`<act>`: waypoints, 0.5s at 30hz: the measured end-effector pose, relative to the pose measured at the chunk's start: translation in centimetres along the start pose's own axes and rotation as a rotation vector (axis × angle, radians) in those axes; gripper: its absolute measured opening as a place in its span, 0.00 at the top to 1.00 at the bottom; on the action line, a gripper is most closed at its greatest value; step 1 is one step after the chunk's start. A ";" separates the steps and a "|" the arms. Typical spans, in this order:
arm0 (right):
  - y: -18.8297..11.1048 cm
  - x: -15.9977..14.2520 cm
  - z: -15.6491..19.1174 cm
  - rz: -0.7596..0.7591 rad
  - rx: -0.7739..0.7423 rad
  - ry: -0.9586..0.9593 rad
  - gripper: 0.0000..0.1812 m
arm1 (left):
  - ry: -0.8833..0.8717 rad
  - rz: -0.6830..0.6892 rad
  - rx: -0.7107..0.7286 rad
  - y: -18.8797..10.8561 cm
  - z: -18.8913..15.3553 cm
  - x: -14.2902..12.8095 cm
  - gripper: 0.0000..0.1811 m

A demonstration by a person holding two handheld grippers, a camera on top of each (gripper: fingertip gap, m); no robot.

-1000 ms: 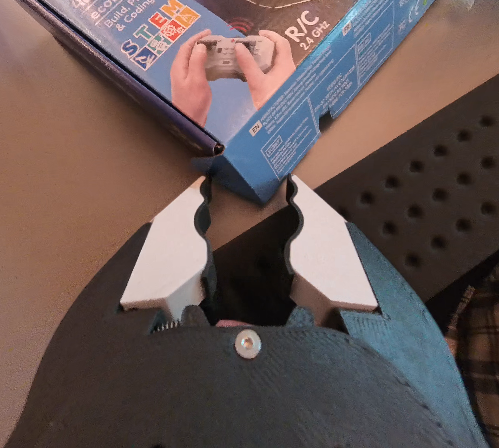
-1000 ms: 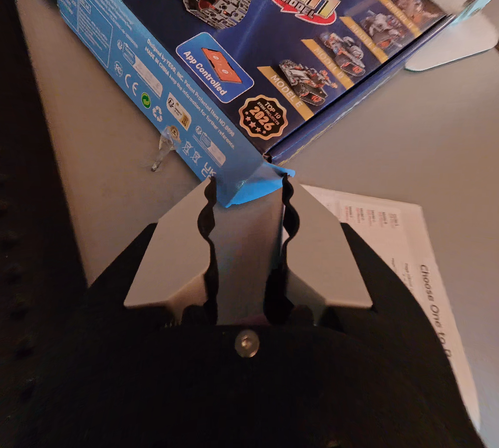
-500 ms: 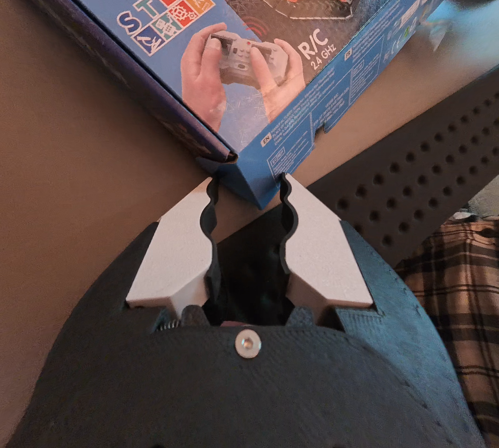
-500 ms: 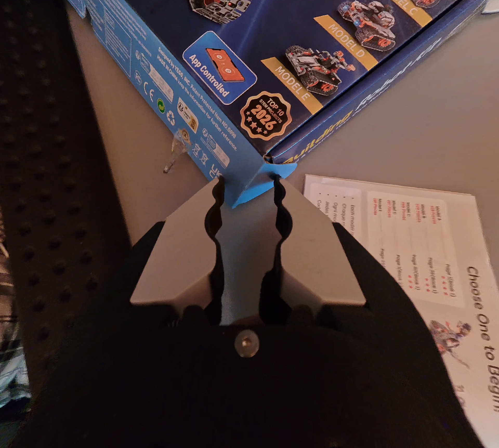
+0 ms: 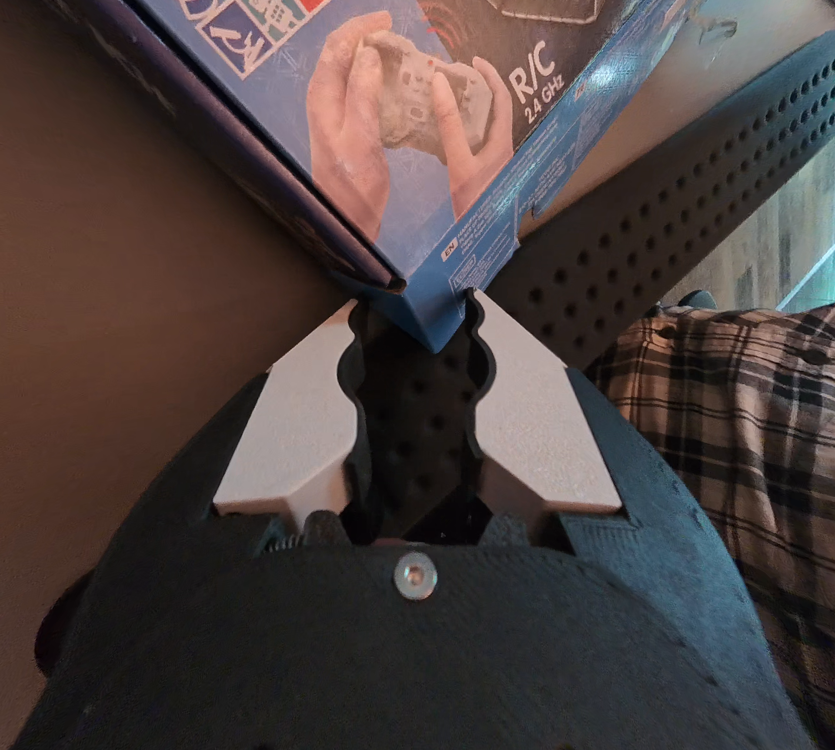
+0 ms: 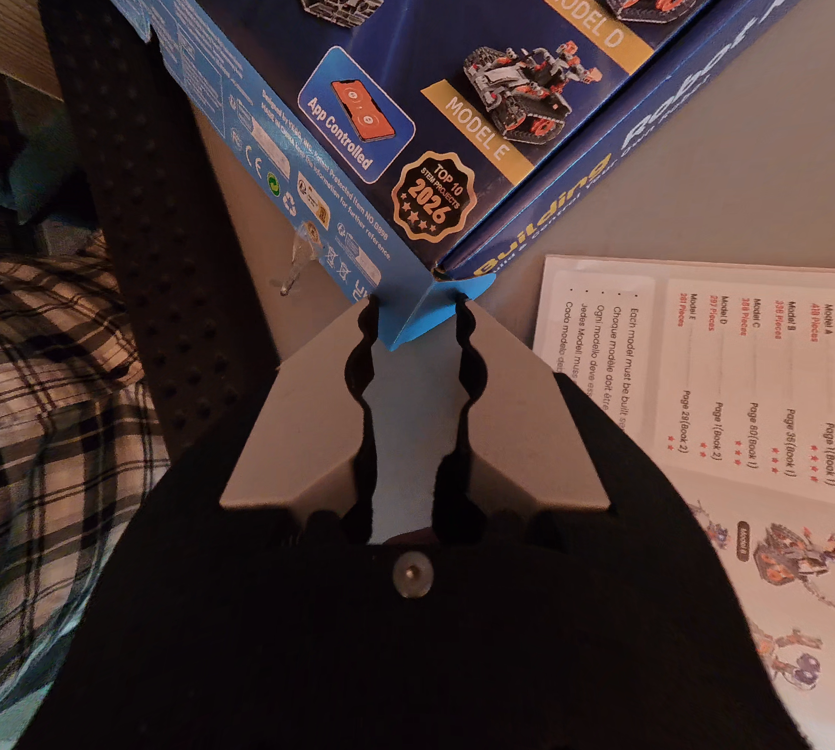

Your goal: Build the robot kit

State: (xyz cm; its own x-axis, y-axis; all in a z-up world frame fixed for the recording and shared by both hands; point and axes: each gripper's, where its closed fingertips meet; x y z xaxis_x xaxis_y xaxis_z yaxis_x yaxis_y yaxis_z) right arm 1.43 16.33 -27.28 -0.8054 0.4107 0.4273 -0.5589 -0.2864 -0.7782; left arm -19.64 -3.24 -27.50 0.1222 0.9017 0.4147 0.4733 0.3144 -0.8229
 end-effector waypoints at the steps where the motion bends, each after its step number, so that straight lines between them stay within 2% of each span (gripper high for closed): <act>1: -0.1 -0.1 -0.1 0.005 0.009 0.005 0.82 | -0.004 0.004 -0.010 0.1 -0.2 0.0 0.78; 8: -0.4 -0.7 0.1 0.036 0.068 0.020 0.84 | -0.027 -0.015 -0.073 0.0 -0.4 -0.1 0.79; 10: -0.4 -0.8 0.2 0.000 0.086 0.006 0.84 | 0.001 -0.024 -0.050 -0.1 -0.1 -0.5 0.78; 12: -0.5 -0.7 -0.3 -0.051 0.019 -0.064 0.83 | 0.056 -0.049 -0.004 -0.1 0.2 -0.7 0.79; 13: -0.7 -0.6 -0.6 -0.073 -0.027 -0.107 0.81 | 0.093 -0.069 0.044 -0.2 0.7 -0.6 0.79; 15: -1.1 -0.1 -1.5 -0.112 -0.111 -0.165 0.69 | 0.116 -0.153 0.087 -0.5 1.1 0.2 0.71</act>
Point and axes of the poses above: each gripper's, where its closed fingertips meet, y out along the fingers, x out of its top, z = x × y across the jaws, and after that the axes turned 12 degrees about y, right-handed
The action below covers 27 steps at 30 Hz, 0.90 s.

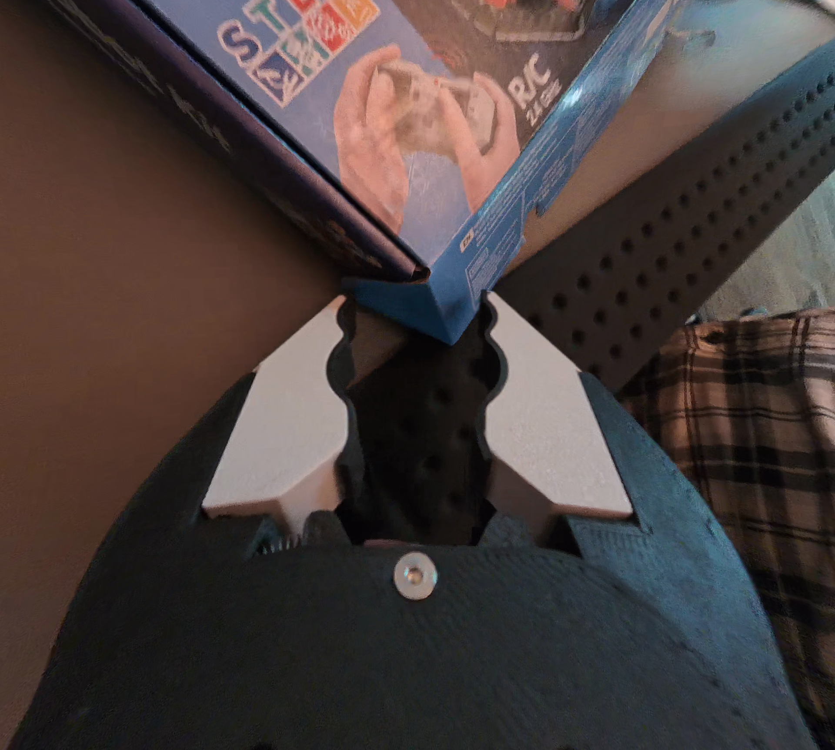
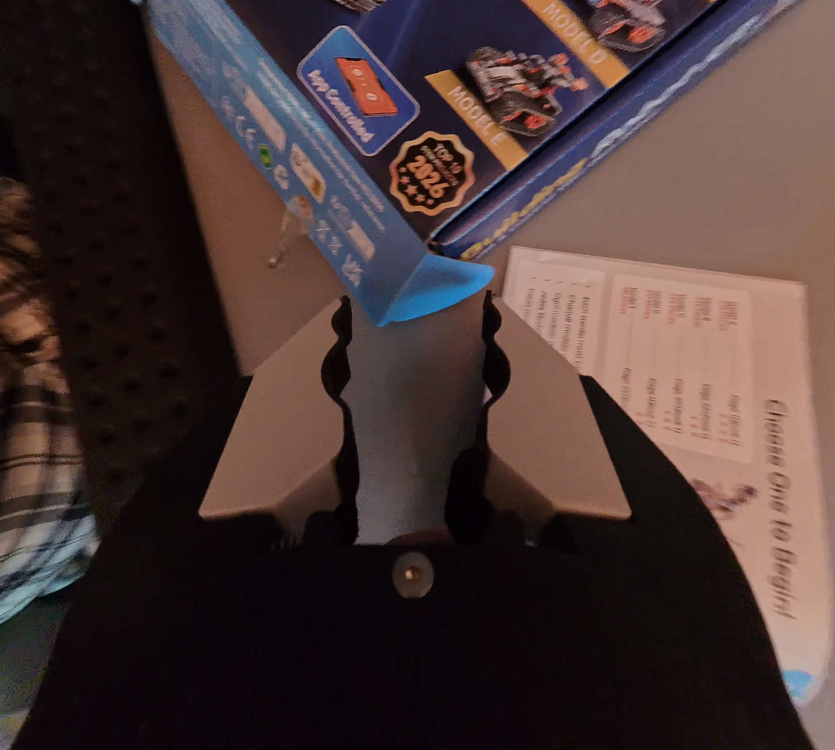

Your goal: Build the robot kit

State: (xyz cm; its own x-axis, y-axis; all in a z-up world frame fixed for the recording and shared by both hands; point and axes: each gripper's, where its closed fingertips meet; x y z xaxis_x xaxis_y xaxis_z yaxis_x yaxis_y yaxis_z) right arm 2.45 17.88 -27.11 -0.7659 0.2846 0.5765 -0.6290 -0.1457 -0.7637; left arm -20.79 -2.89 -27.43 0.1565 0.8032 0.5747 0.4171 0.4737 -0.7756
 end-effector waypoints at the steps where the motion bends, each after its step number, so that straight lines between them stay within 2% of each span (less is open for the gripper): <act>1: 0.0 0.5 -0.2 -0.038 -0.005 -0.011 0.69 | 0.014 -0.047 0.019 -0.1 0.1 0.5 0.69; 4: 0.5 1.0 -0.1 -0.079 0.029 -0.001 0.69 | 0.065 -0.102 0.084 0.5 0.7 0.4 0.67; 6: 1.1 0.5 0.1 -0.055 0.051 0.014 0.73 | 0.047 -0.154 0.045 1.0 0.2 0.9 0.66; 10: 1.2 0.1 0.8 -0.039 0.106 0.093 0.75 | -0.007 -0.157 0.011 1.1 0.6 1.1 0.67; 19: 0.5 -0.8 1.2 0.073 0.218 0.257 0.77 | -0.151 0.033 -0.197 0.4 -0.7 1.1 0.71; 27: 0.1 -1.3 1.3 0.161 0.237 0.254 0.78 | -0.228 0.087 -0.281 0.3 -1.3 1.0 0.71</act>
Point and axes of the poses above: each gripper's, where its closed fingertips meet, y out along the fingers, x out of its top, z = x × y across the jaws, and after that the axes turned 12 degrees about y, right-handed
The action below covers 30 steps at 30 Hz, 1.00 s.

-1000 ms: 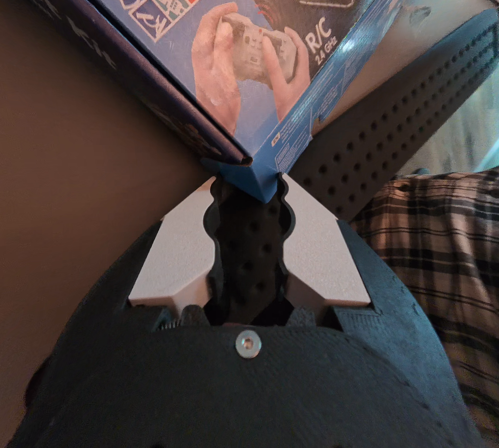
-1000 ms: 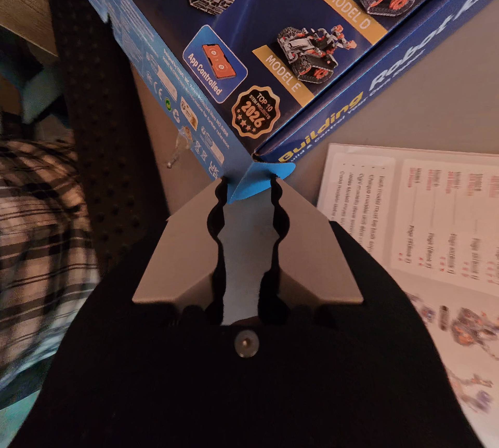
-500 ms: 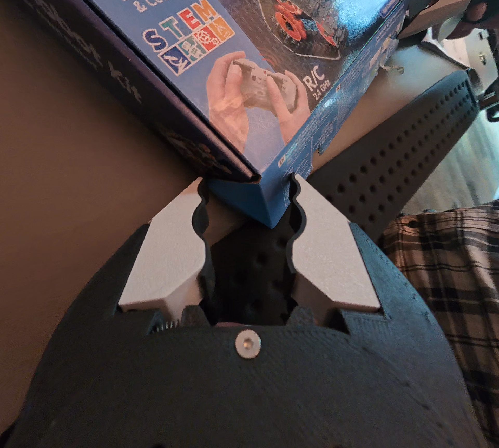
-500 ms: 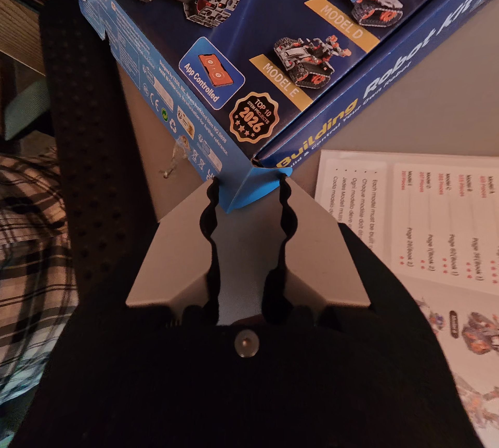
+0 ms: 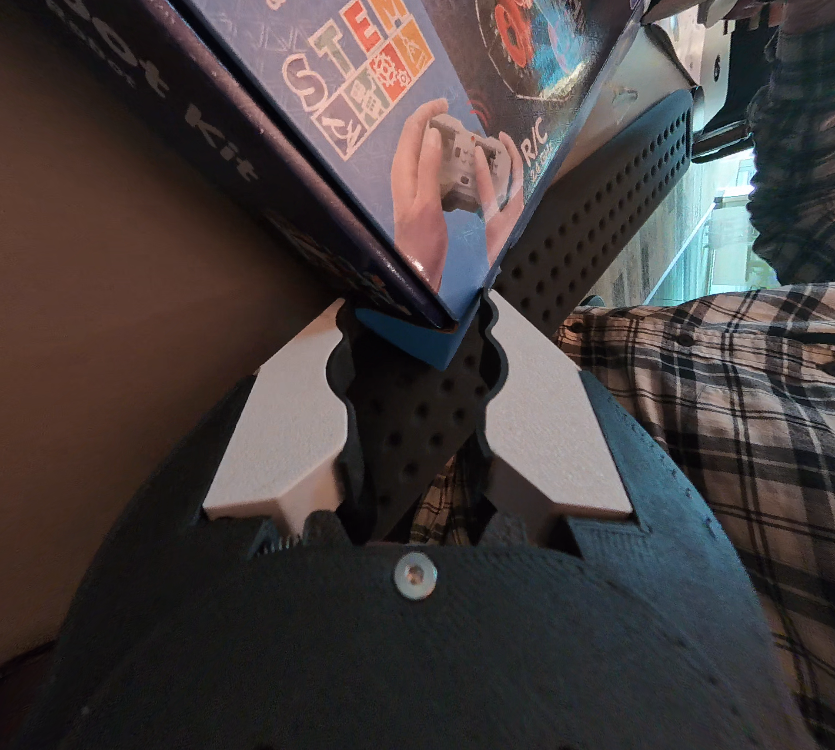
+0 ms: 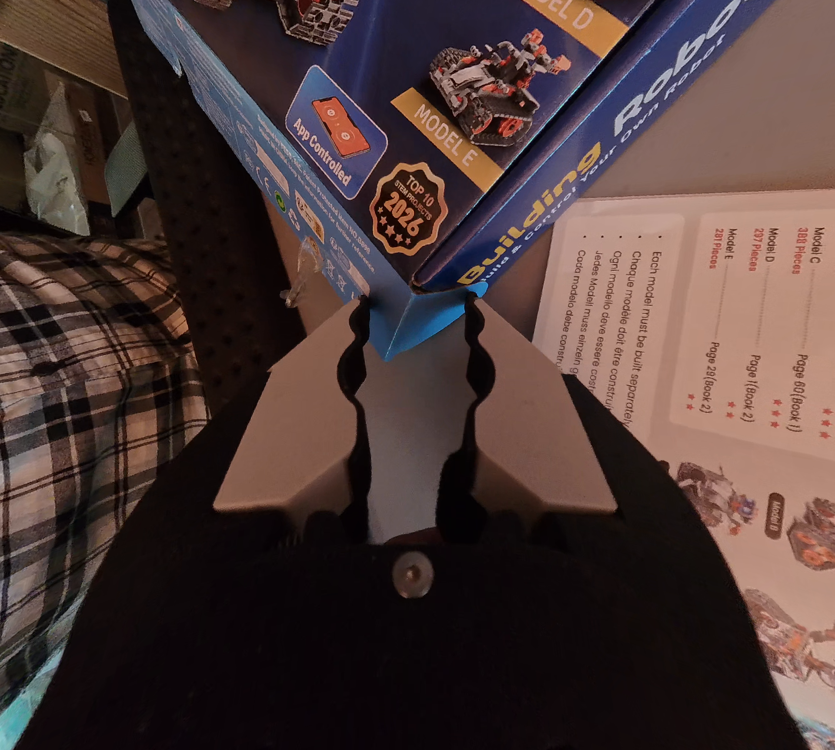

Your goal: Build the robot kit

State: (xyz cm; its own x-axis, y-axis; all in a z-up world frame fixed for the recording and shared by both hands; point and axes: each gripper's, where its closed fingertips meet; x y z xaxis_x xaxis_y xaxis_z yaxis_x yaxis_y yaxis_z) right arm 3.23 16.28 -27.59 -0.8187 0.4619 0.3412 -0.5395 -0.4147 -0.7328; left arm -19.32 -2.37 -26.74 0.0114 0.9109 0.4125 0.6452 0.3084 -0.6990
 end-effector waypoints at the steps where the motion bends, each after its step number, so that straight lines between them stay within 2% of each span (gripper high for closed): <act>1: 0.0 -0.1 0.1 0.002 0.003 -0.006 0.78 | 0.003 0.000 0.002 0.0 0.0 0.0 0.71; 7: -0.2 -1.5 0.7 0.030 0.035 -0.022 0.79 | 0.019 -0.062 -0.019 0.4 -1.1 -0.8 0.70; 17: -0.2 -3.0 1.7 0.027 0.096 0.031 0.80 | -0.052 -0.128 -0.080 0.9 -1.6 -0.8 0.70; 19: -0.1 -3.0 1.6 -0.009 0.067 -0.006 0.80 | 0.036 -0.125 -0.043 0.8 -1.6 -1.1 0.71; 23: 0.3 -3.0 1.7 -0.124 -0.019 -0.168 0.78 | 0.306 -0.142 0.147 1.6 -1.2 -1.7 0.67; 26: 0.3 -3.0 1.4 -0.183 -0.089 -0.256 0.76 | 0.406 -0.158 0.253 2.1 -1.1 -1.9 0.64; 28: 0.5 -3.2 1.6 -0.195 -0.091 -0.262 0.76 | 0.407 -0.158 0.277 2.1 -1.1 -2.0 0.64; 30: 0.6 -3.5 2.0 -0.177 -0.085 -0.207 0.77 | 0.327 -0.175 0.256 2.3 -1.4 -1.9 0.64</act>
Point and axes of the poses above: each gripper's, where its closed fingertips meet, y out along the fingers, x out of its top, z = x × y across the jaws, and after that the axes turned 12 degrees about y, right-handed
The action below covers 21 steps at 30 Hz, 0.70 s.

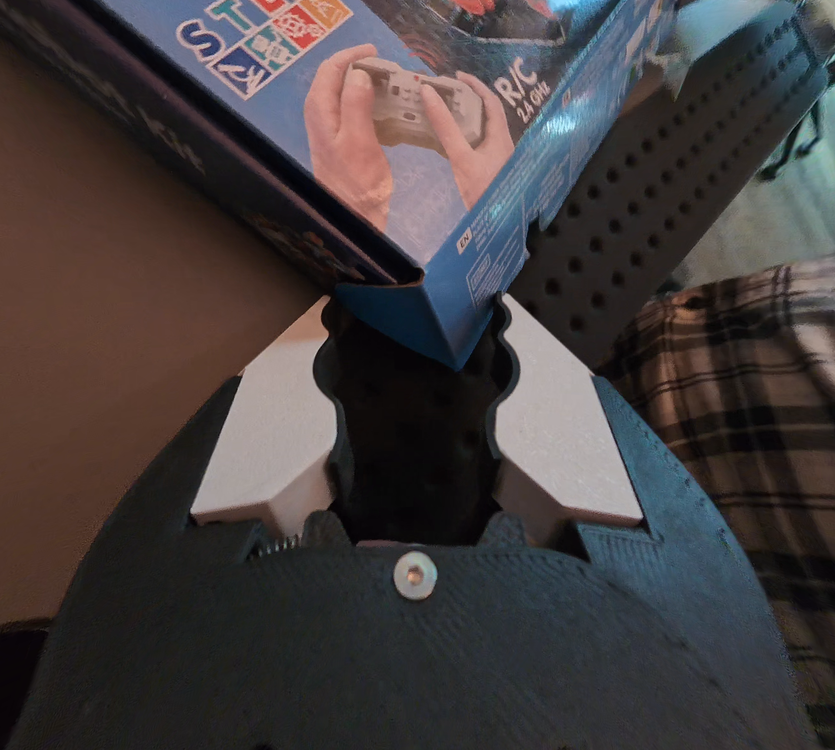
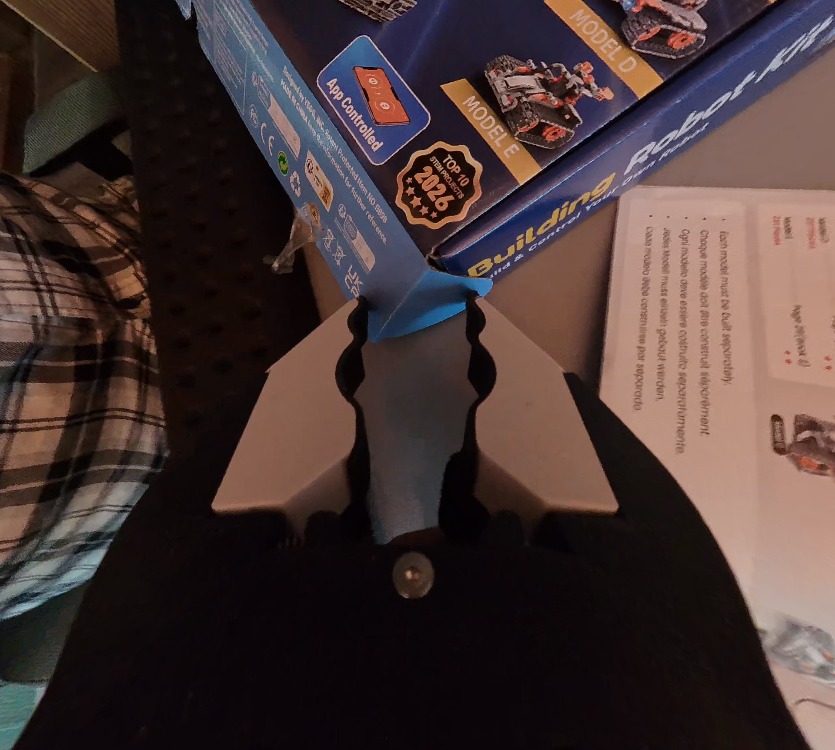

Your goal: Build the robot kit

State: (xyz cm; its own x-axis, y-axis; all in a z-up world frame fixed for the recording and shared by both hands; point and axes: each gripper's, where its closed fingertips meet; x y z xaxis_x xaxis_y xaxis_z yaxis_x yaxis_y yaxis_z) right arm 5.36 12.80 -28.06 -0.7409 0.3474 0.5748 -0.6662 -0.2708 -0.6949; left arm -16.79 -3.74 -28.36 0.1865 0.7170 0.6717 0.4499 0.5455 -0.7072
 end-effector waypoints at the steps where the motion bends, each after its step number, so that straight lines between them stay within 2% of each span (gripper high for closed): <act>1: 0.0 0.0 0.1 0.012 -0.008 0.024 0.77 | -0.072 -0.013 -0.015 0.0 0.0 0.3 0.65; 4: -0.1 -0.4 0.6 0.046 0.006 0.081 0.78 | -0.215 -0.015 -0.070 -0.2 0.0 0.6 0.66; 8: -0.4 -0.7 1.1 0.062 0.083 0.173 0.80 | -0.252 0.034 -0.120 -0.4 -0.2 0.6 0.67; 10: -0.4 -0.7 1.0 0.056 0.085 0.156 0.80 | -0.221 0.048 -0.135 -0.5 -0.1 0.6 0.67; 13: -0.3 -0.8 0.8 0.033 0.043 0.076 0.79 | 0.015 0.083 -0.035 -0.2 -0.1 -0.2 0.65; 16: -0.1 -1.3 1.1 0.043 -0.023 -0.063 0.74 | 0.306 0.119 0.142 0.1 -0.1 -1.1 0.57; 21: 0.0 -1.6 0.6 0.018 -0.177 -0.265 0.72 | 0.547 0.051 0.321 -1.0 -0.3 -0.2 0.58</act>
State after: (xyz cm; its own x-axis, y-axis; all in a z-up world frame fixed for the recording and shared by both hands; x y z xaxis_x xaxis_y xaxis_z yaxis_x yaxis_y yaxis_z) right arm 6.45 11.71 -28.75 -0.7648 0.0917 0.6377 -0.6443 -0.1060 -0.7574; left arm -17.03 -4.61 -27.70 0.6583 0.4663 0.5909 0.1603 0.6801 -0.7154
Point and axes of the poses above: each gripper's, where its closed fingertips meet, y out along the fingers, x out of its top, z = x × y across the jaws, and after that the axes turned 12 degrees about y, right-handed
